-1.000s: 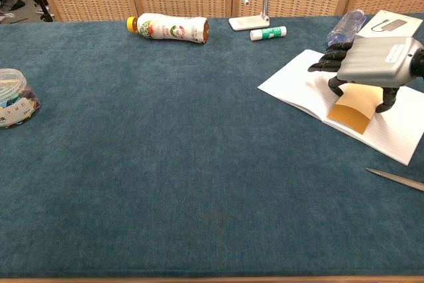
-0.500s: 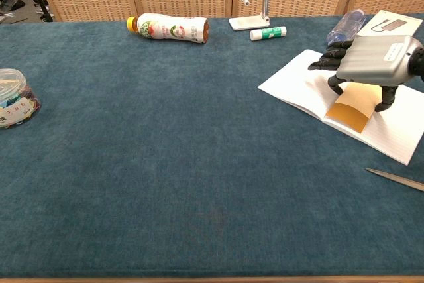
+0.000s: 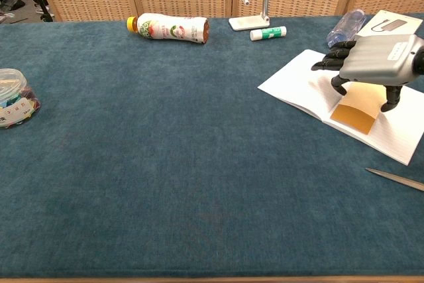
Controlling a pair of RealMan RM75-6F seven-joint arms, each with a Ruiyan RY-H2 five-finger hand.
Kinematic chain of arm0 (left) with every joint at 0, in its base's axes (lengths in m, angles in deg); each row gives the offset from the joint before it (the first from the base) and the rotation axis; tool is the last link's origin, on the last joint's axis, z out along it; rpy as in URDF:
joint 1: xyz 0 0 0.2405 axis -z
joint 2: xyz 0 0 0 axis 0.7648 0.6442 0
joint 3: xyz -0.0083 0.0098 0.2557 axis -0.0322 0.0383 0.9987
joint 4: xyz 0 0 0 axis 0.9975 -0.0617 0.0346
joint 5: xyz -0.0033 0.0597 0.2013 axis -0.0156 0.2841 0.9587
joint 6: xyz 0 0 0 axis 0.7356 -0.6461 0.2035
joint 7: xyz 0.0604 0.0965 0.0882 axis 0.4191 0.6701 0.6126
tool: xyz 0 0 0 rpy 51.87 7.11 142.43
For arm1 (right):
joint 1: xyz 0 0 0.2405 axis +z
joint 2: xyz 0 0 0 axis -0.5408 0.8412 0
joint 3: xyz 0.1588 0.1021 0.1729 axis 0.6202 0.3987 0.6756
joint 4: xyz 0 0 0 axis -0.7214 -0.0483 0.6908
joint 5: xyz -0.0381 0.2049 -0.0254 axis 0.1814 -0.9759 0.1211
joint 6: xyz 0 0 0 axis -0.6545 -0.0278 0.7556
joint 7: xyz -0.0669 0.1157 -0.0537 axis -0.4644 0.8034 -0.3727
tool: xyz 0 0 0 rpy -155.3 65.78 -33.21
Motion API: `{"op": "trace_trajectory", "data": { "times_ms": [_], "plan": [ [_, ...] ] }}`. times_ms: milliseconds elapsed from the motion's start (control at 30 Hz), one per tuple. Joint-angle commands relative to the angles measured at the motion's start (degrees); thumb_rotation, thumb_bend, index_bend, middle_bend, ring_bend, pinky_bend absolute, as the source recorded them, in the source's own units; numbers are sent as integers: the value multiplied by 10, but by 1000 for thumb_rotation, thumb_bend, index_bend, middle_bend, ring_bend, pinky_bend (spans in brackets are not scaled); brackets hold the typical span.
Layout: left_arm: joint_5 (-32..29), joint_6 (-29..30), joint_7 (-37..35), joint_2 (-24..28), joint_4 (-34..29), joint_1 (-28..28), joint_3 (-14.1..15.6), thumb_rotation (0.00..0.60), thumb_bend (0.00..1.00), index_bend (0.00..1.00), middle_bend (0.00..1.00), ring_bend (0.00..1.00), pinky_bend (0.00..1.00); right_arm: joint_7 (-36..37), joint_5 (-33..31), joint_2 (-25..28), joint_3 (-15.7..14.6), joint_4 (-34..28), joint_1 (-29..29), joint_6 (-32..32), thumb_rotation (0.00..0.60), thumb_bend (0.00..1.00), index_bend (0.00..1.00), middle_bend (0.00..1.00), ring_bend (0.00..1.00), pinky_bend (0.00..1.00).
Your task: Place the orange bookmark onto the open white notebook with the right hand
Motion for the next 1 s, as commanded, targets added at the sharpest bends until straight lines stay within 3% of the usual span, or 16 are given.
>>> {"op": "trace_trajectory", "data": {
  "times_ms": [33,267,500,733,1000],
  "plan": [
    [0,1,-1,0,0,0,0,600,0,0,0,0,0,-1,-2,0,1,-3,0,-1,600,24,394,0,0,0],
    [0,1,-3,1,1,0,0,600,0,0,0,0,0,-10,-5,-1,3,-8,-1,-2,600,2,389,0,0,0],
    [1,0,-5,2,1,0,0,600,0,0,0,0,0,-19,-11,4,8,-18,0,-4,600,0,286,0,0,0],
    [3,2,-8,3,0,-1,1,600,0,0,0,0,0,-42,-23,12,16,-31,-3,-2,600,0,251,0,0,0],
    [5,3,-14,5,1,-1,1,600,0,0,0,0,0,-39,-38,59,38,-97,-14,35,600,0,251,0,0,0]
  ]
}}
